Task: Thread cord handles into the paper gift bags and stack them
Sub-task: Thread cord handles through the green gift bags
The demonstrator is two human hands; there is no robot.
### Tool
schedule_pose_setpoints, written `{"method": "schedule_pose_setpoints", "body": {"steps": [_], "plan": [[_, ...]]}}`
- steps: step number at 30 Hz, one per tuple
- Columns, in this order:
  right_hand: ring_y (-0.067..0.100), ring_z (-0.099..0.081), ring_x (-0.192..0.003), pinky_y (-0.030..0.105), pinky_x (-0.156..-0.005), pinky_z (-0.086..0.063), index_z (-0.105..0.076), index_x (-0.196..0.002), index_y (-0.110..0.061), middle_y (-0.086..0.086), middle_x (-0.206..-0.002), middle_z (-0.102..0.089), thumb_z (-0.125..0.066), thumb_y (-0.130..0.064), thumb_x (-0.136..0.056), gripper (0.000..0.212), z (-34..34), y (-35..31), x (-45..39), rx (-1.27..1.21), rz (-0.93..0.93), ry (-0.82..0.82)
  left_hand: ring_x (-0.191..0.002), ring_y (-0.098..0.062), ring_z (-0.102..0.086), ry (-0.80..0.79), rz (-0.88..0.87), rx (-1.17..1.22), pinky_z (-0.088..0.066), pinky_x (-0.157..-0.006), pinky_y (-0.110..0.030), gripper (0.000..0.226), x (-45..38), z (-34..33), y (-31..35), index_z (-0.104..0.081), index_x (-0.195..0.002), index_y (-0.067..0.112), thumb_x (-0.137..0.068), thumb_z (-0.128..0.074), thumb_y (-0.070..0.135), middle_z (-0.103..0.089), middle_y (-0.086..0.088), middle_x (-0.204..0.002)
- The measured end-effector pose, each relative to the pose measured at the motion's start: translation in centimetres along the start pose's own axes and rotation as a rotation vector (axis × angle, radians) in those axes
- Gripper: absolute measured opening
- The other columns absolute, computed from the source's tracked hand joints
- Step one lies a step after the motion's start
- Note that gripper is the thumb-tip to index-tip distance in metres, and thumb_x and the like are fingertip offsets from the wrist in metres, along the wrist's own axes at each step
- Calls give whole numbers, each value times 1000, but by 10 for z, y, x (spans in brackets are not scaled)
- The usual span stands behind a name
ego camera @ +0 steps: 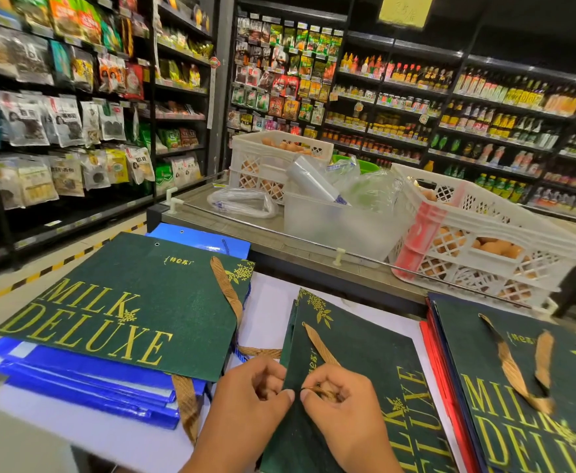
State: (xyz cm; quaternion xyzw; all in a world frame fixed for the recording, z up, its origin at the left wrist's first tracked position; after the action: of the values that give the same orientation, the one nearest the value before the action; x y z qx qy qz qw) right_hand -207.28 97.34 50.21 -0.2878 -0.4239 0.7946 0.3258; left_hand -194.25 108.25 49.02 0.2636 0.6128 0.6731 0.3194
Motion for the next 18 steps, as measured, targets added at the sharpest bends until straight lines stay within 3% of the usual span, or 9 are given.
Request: {"method": "schedule_pose_setpoints", "body": {"steps": [4,13,18], "plan": [[7,-45,-51,22,-55,-42,-72,-72,-28,-1,-51,-54,-79,-8,-80,23,0,0,0,3,5,0,-60,-3,-51,-28,-20,14,-46,-62,-15,19,2,1,3,-73,-86,17,-83,-80,0,-61,12,-60],[5,-47,-52,19,-57,-42,-72,-72,-32,-2,-53,-58,-78,-5,-80,28,0,-1,0,26,15,-14,-62,-2,-51,-34,-8,19,-47,-64,-16,17,1,4,-1,-74,-89,18,-82,-82,4,-61,12,-63],[6,-48,-52,13,-56,-41,-69,-73,-31,2,-57,-59,-77,-8,-78,25,0,-6,4,99,81,7,-76,-17,-69,-44,13,-8,-58,-74,-27,22,-1,5,-3,-77,-90,20,-92,-65,2,-77,4,-79]]}}
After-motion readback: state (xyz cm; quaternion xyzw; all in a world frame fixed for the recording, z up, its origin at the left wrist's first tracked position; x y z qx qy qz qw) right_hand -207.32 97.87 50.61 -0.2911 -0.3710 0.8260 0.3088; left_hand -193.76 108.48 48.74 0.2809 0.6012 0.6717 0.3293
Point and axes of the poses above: each hand's wrist, its own x-axis away from the middle knuckle, its own z-axis out of the back of the hand, y = z × x, the point moved 5 cm from there along -x, towards the middle knuckle
